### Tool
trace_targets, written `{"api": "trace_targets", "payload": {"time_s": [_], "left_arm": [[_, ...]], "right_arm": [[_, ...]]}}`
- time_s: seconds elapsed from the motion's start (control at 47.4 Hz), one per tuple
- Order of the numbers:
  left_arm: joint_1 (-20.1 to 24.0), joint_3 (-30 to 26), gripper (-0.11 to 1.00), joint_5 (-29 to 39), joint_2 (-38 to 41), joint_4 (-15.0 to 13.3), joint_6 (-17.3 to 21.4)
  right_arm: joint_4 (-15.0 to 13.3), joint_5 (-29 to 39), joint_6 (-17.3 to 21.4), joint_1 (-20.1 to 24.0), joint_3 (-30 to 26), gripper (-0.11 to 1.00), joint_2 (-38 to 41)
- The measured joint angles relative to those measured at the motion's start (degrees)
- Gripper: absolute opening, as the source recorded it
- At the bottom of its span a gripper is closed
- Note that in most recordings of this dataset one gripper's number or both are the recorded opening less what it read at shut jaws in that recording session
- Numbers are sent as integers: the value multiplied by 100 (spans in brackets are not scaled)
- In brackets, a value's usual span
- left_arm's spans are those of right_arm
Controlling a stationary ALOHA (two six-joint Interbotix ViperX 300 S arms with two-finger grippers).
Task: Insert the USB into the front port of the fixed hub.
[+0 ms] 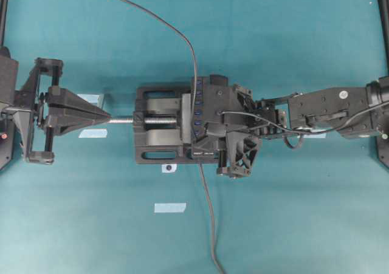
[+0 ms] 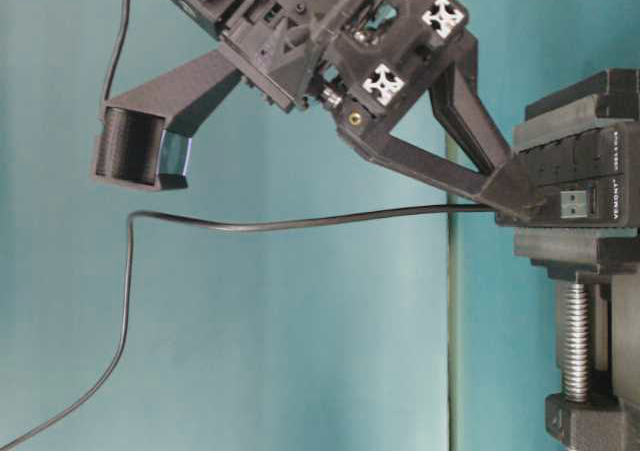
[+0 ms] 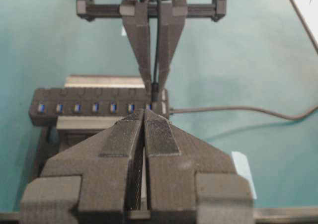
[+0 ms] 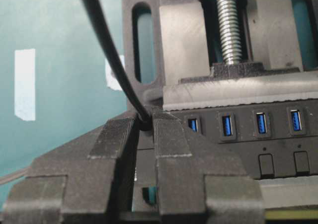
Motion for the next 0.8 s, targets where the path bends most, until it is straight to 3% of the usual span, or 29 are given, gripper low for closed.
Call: {"api": "trace_targets", "payload": {"time_s": [0.803], "left_arm": [[0,53,0,0,0,0,-176]], "right_arm": [[-26,9,0,-97,0,5,26]]}}
